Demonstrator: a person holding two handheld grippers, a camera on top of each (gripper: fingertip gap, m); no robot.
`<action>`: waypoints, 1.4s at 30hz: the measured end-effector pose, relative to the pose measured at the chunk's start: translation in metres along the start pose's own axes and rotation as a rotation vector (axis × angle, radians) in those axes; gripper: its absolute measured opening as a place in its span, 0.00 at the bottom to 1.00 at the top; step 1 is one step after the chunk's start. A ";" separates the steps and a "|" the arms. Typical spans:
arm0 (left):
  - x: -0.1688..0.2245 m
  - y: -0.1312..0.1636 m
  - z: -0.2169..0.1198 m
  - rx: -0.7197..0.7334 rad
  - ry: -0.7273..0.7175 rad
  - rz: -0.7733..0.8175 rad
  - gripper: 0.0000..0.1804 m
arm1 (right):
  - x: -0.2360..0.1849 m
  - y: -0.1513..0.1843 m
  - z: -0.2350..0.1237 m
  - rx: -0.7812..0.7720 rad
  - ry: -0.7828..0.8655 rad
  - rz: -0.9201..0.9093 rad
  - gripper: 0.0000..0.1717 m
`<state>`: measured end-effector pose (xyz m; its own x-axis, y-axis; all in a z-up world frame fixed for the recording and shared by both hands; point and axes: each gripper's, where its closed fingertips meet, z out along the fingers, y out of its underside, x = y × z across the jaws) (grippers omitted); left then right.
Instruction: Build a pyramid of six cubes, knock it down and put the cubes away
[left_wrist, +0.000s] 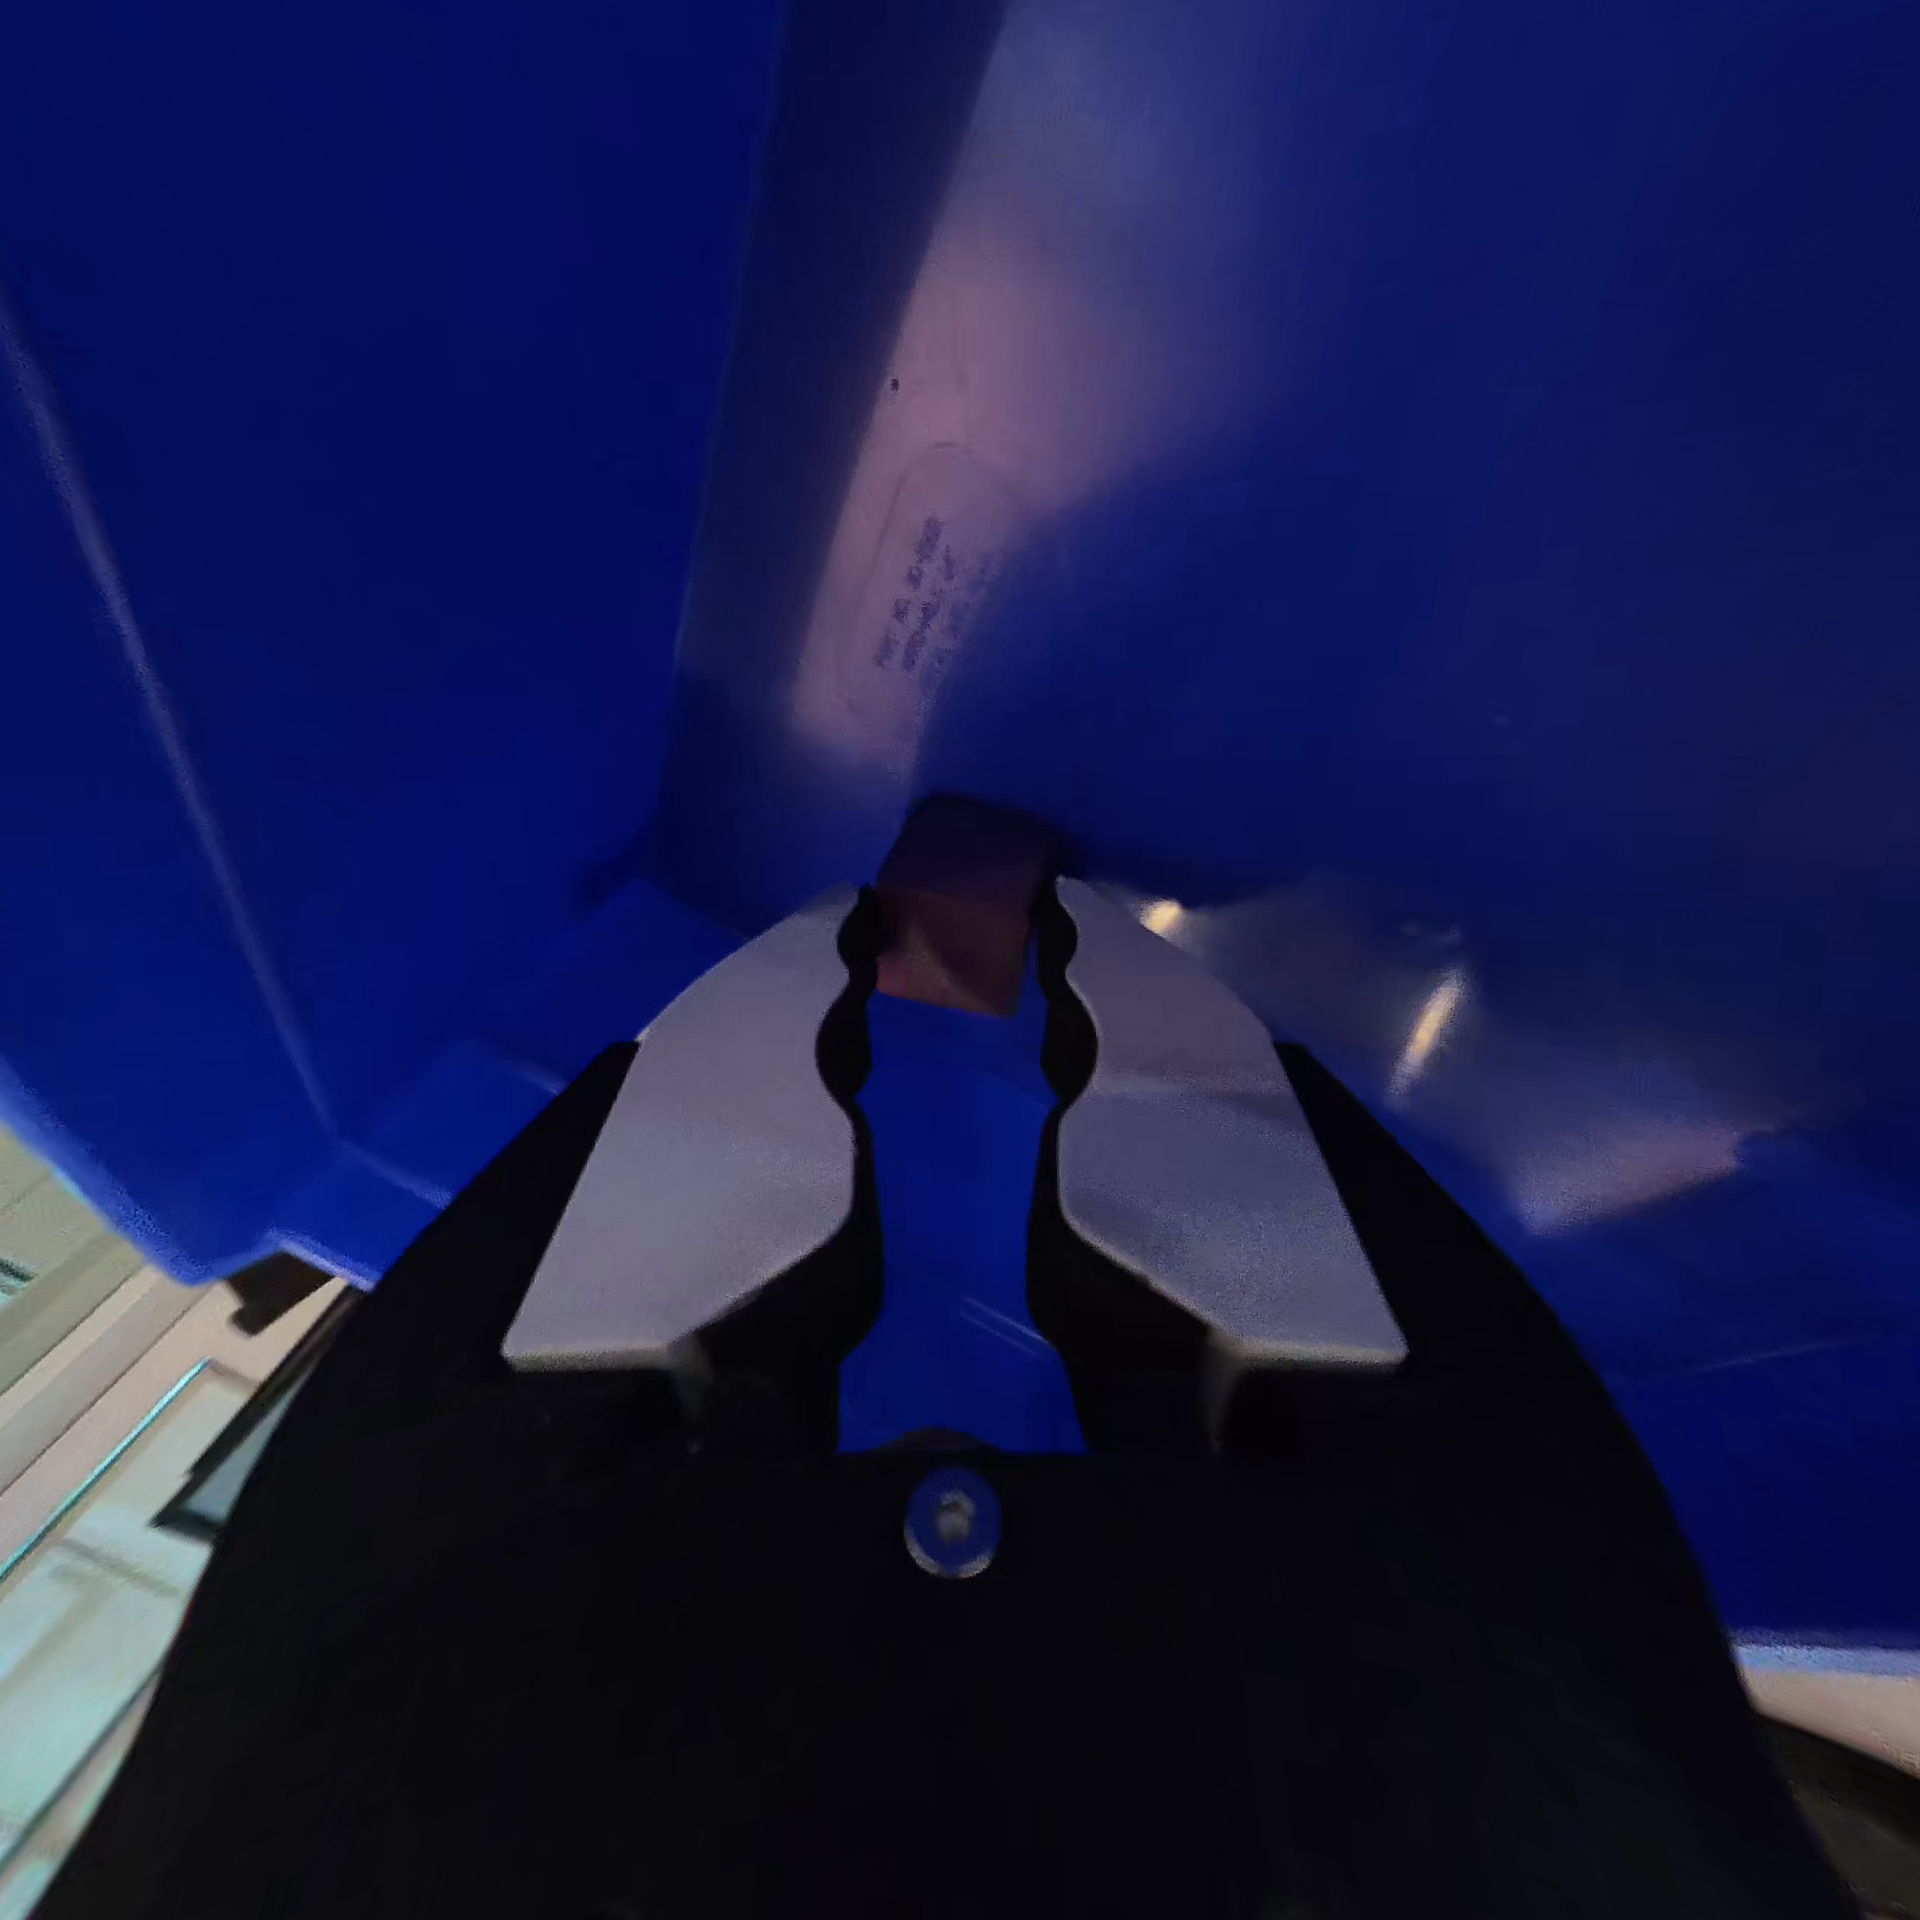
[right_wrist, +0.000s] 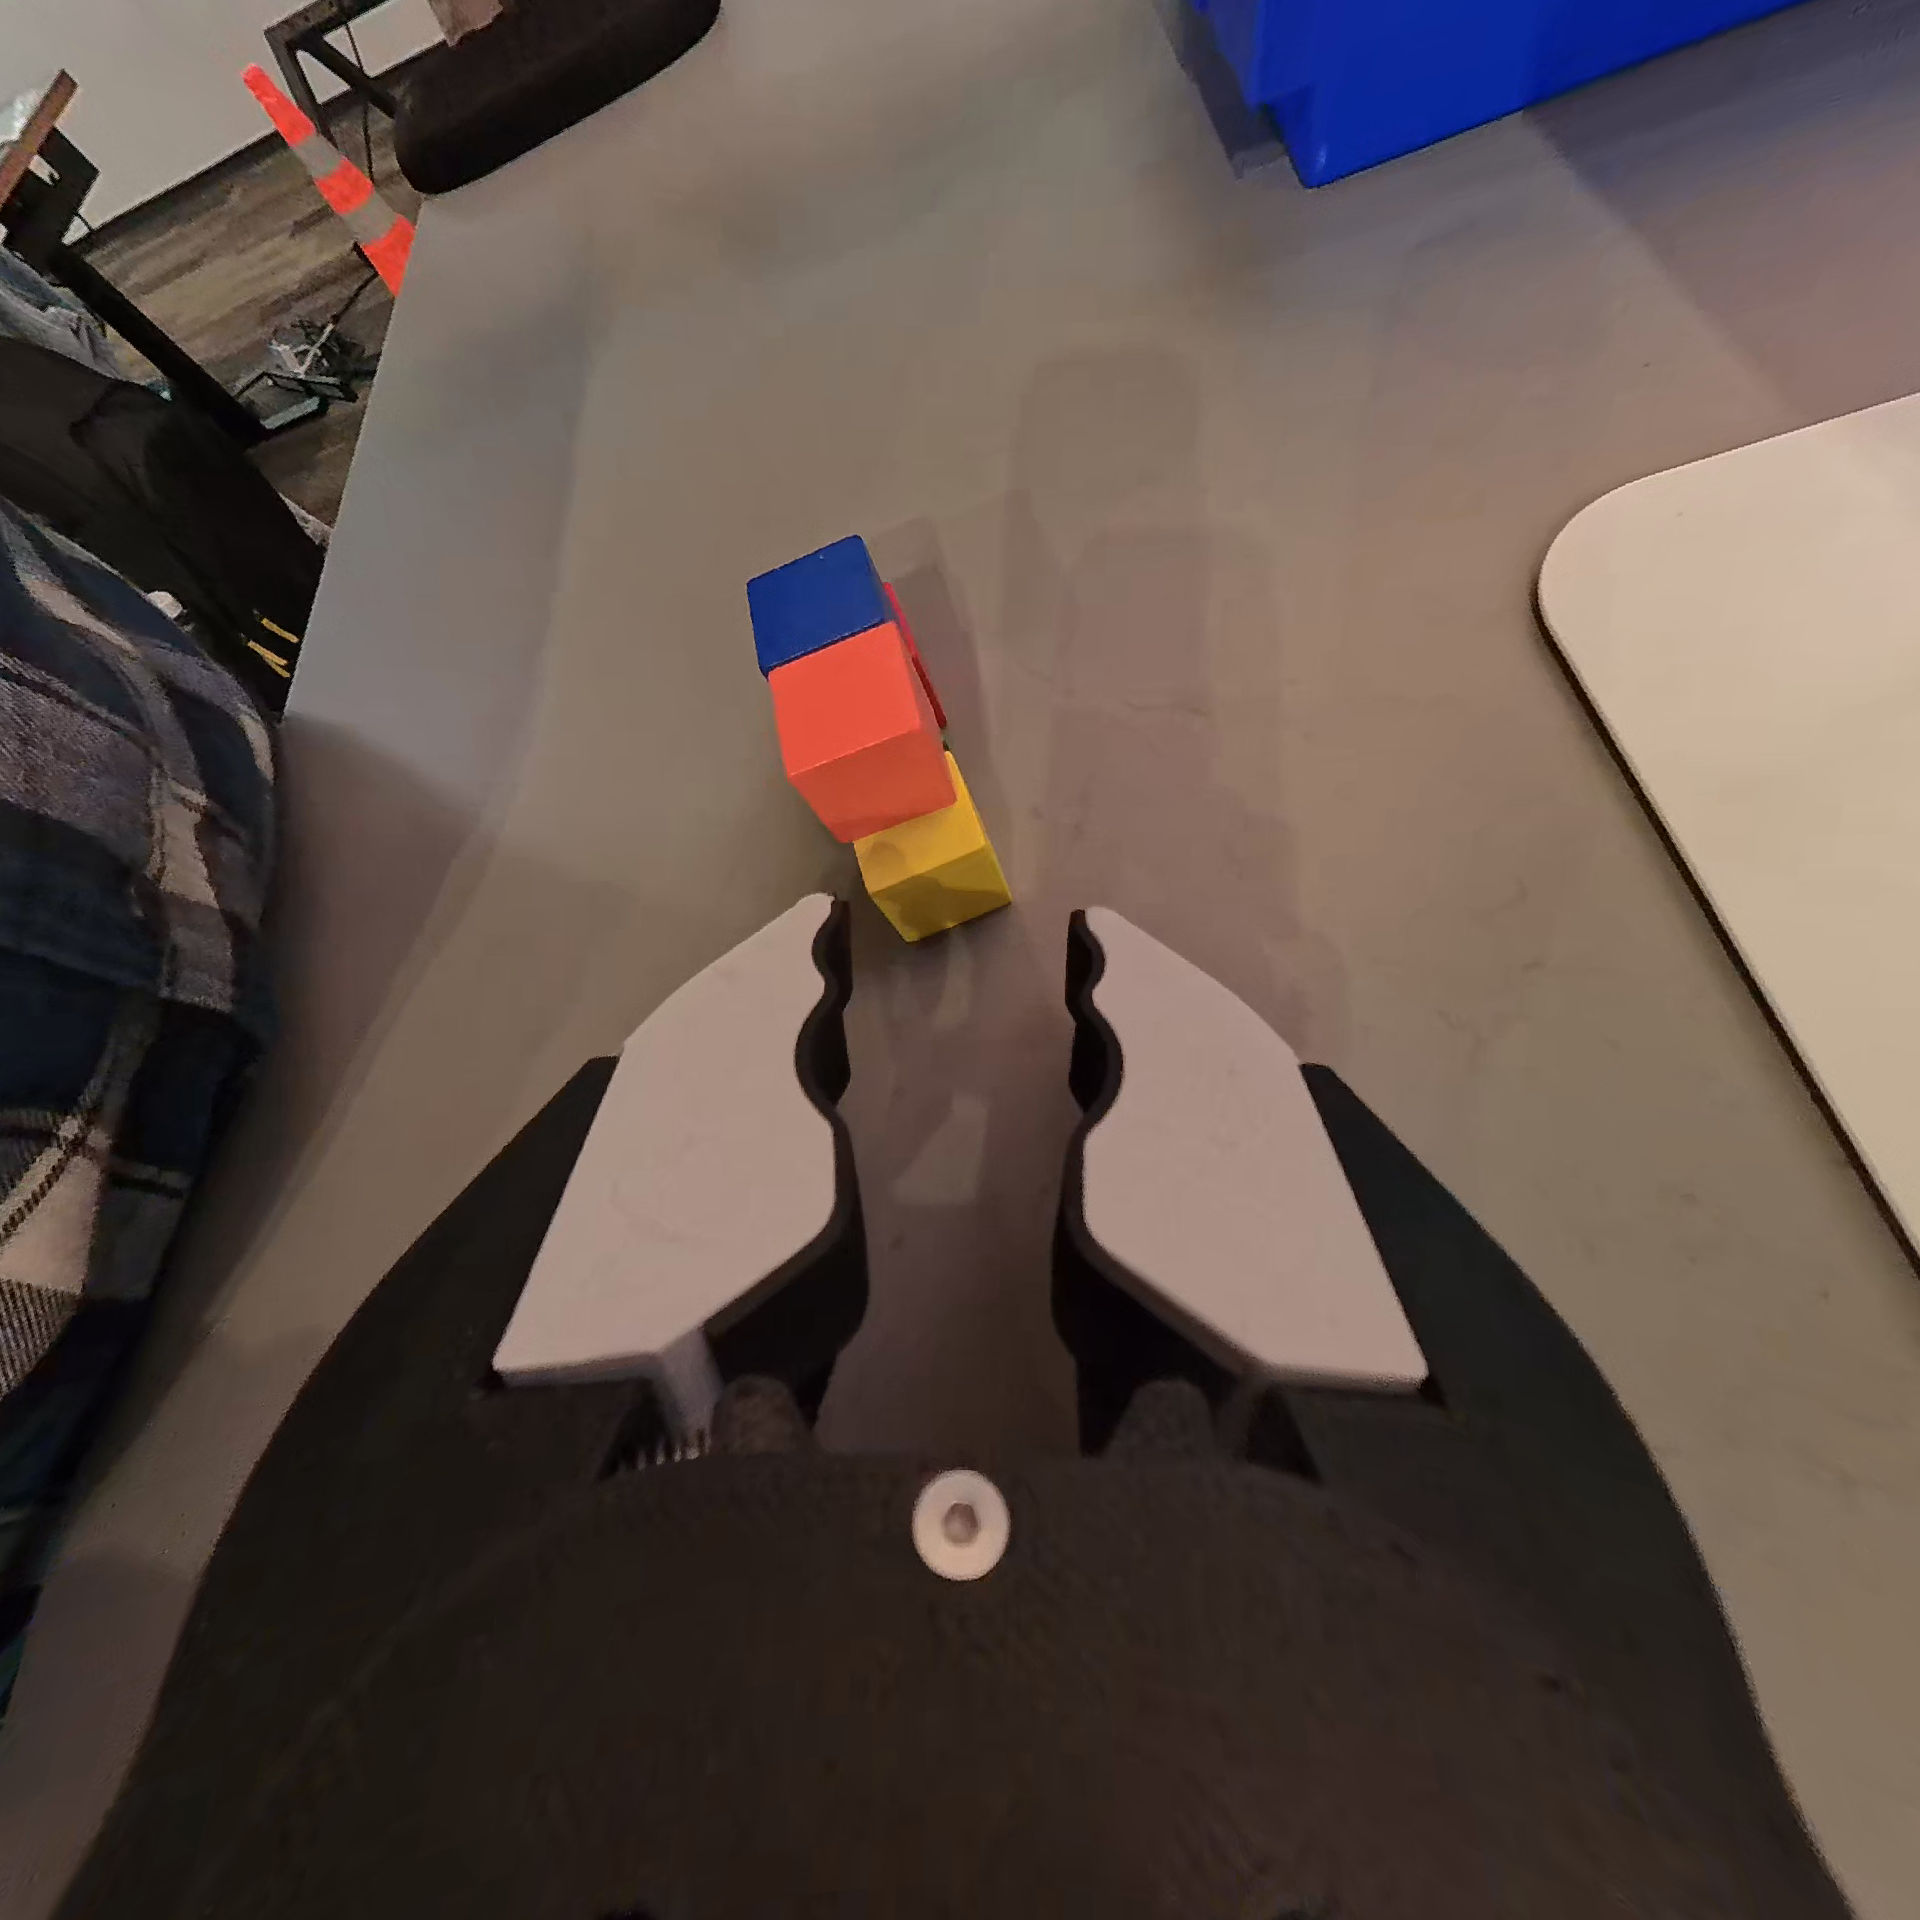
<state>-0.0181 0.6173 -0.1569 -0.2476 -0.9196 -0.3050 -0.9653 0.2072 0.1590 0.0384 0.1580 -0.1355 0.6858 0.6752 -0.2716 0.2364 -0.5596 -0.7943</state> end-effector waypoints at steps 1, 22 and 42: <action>0.003 0.001 -0.006 0.022 0.008 -0.022 0.16 | 0.000 0.000 0.000 0.001 -0.002 0.000 0.23; 0.341 -0.085 -0.225 1.045 0.339 -0.240 0.15 | 0.001 0.001 0.005 -0.009 -0.008 0.010 0.20; 0.392 -0.111 -0.203 1.146 0.433 -0.160 0.15 | 0.001 0.003 0.007 -0.026 -0.025 0.010 0.19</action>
<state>0.0093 0.1663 -0.1035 -0.2827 -0.9510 0.1251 -0.5517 0.0545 -0.8323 0.0347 0.1602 -0.1416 0.6712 0.6809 -0.2930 0.2479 -0.5787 -0.7770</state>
